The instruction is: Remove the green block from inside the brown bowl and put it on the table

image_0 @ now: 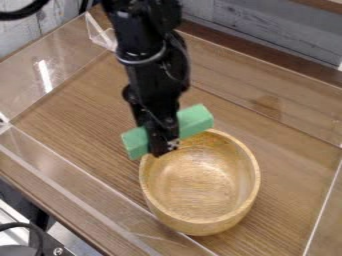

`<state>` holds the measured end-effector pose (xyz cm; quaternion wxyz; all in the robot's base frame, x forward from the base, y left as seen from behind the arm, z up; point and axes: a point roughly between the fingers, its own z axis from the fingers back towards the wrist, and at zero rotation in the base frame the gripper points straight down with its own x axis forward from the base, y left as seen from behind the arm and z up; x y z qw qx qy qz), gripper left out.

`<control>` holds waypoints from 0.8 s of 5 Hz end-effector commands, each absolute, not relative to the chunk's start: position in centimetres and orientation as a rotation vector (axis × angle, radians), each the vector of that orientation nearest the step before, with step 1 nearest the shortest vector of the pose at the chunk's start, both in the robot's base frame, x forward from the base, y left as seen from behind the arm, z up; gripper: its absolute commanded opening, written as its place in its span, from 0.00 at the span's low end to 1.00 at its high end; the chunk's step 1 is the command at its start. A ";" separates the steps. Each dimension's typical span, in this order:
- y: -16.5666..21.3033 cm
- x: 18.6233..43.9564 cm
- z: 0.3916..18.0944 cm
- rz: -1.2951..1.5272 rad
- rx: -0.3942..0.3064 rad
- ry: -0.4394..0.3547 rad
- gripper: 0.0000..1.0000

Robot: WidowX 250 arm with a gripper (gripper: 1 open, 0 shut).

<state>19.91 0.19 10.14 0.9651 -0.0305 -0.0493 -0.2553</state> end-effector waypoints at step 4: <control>1.7 20.2 9.8 -0.543 -0.033 -0.146 0.00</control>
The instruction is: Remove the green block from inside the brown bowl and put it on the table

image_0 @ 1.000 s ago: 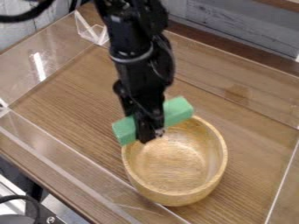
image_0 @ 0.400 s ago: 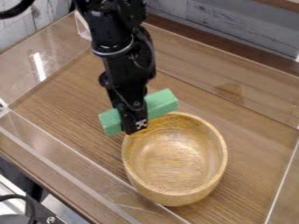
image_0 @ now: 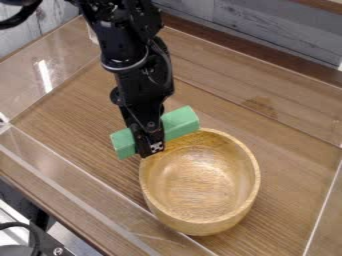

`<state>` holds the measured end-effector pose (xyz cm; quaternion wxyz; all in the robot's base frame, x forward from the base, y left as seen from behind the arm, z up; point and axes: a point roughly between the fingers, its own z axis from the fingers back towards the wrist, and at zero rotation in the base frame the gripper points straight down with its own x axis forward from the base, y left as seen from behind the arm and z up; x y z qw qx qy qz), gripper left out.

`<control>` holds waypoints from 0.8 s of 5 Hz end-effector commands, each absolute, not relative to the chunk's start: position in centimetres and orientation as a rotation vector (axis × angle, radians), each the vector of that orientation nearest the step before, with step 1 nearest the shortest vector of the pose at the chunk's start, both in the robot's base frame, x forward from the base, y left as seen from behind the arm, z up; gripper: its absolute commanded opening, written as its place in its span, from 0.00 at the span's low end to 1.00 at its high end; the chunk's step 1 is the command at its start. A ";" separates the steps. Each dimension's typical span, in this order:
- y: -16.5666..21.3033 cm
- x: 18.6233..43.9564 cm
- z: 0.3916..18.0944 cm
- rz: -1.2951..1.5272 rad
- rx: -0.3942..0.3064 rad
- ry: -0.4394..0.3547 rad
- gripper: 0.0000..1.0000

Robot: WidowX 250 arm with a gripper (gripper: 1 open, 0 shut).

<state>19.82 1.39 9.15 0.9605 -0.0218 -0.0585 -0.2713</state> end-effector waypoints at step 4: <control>2.3 19.9 8.3 -0.549 -0.028 -0.134 1.00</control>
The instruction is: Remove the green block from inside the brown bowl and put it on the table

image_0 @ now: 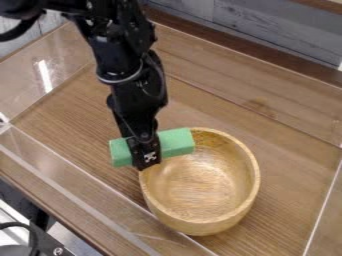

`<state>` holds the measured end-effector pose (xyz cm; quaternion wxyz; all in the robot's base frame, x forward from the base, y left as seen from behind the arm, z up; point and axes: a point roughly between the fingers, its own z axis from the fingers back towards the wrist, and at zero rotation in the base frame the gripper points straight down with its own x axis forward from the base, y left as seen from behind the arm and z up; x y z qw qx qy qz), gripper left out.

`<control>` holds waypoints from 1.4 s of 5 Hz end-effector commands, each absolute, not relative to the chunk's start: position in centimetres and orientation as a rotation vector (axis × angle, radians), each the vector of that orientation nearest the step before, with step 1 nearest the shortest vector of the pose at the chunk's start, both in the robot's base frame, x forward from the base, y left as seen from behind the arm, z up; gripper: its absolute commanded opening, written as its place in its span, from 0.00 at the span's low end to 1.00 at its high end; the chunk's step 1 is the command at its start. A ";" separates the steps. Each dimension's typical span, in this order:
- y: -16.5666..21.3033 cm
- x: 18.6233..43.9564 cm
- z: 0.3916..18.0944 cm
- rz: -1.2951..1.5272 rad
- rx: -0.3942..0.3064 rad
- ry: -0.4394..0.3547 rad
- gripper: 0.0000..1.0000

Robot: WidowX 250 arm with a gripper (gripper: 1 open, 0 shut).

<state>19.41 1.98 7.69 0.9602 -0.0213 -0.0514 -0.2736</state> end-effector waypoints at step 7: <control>2.3 19.8 5.4 -0.550 -0.022 -0.132 1.00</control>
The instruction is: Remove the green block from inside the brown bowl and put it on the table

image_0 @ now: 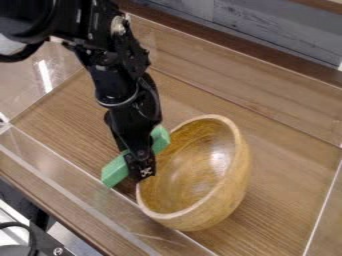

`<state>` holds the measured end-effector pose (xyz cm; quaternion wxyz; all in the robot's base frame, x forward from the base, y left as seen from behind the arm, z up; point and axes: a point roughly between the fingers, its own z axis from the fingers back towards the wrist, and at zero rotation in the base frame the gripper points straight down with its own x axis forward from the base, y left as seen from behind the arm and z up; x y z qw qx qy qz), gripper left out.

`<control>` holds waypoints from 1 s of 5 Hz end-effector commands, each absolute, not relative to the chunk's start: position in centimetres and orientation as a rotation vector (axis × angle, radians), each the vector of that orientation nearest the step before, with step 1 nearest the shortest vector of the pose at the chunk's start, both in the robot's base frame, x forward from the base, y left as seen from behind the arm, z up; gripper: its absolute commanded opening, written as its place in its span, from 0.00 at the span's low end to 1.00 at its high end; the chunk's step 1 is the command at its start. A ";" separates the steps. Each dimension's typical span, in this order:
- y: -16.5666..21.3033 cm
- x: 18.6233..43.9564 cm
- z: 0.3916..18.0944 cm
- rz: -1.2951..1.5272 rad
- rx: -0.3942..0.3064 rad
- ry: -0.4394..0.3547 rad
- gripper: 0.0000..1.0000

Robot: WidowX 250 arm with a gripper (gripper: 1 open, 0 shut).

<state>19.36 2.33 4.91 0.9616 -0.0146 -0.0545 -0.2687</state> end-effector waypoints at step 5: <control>2.8 20.0 6.1 -0.529 -0.054 -0.157 0.00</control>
